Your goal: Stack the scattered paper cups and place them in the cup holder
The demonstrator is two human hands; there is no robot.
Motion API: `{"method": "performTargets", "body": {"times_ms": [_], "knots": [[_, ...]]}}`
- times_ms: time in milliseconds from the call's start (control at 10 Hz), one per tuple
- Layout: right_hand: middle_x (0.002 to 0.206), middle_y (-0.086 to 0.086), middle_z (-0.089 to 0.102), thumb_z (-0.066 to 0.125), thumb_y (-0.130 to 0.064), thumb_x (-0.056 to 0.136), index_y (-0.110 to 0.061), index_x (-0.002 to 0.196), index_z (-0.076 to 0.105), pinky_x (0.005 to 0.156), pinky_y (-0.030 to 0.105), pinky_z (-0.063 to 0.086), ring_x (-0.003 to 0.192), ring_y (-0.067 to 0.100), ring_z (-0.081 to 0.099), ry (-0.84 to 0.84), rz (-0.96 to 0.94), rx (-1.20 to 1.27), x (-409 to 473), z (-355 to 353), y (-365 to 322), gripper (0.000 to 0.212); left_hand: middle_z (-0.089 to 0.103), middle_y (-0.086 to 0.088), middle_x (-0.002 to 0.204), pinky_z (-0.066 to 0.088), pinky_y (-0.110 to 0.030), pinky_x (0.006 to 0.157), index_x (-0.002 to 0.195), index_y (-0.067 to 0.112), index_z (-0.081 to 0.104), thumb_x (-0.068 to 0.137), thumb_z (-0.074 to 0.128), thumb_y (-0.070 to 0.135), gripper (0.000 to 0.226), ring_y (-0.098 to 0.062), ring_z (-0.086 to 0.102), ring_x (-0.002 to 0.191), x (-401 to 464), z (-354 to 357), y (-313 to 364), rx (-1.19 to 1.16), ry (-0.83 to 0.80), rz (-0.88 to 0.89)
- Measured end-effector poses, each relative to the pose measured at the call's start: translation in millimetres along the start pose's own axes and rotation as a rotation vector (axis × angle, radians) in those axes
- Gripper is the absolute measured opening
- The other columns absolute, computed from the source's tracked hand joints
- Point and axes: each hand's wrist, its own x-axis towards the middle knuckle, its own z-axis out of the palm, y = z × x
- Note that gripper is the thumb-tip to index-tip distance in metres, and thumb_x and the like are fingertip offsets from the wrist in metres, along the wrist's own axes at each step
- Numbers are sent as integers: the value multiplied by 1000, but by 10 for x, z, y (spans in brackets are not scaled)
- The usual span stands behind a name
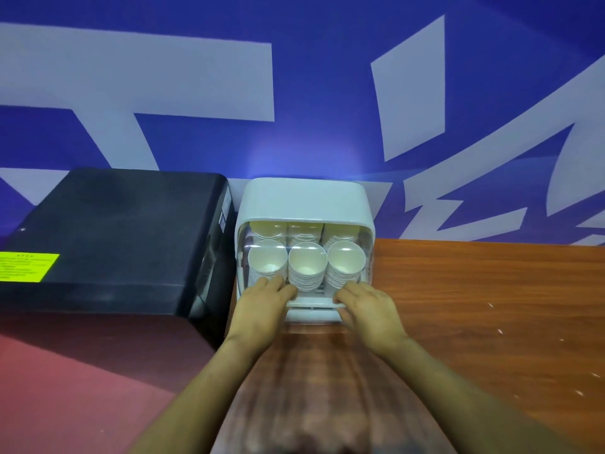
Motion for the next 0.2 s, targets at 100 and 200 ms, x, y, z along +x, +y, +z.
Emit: {"method": "performTargets", "body": {"times_ms": [100, 200], "knots": [[69, -8, 60, 87, -14, 48, -26, 72, 65, 46, 22, 46, 60, 15, 61, -58, 64, 5, -70, 176, -69, 34, 58, 5, 98, 43, -30, 67, 102, 26, 61, 76, 68, 15, 29, -20, 58, 89, -103, 102, 76, -35, -102, -85], [105, -1, 64, 62, -14, 82, -20, 108, 65, 76, 32, 49, 98, 22, 62, -133, 117, 113, -83, 169, -118, 28, 52, 2, 120, 40, -33, 84, 123, 24, 52, 91, 48, 18, 33, -22, 49, 111, -127, 83, 153, -56, -174, -157]]}}
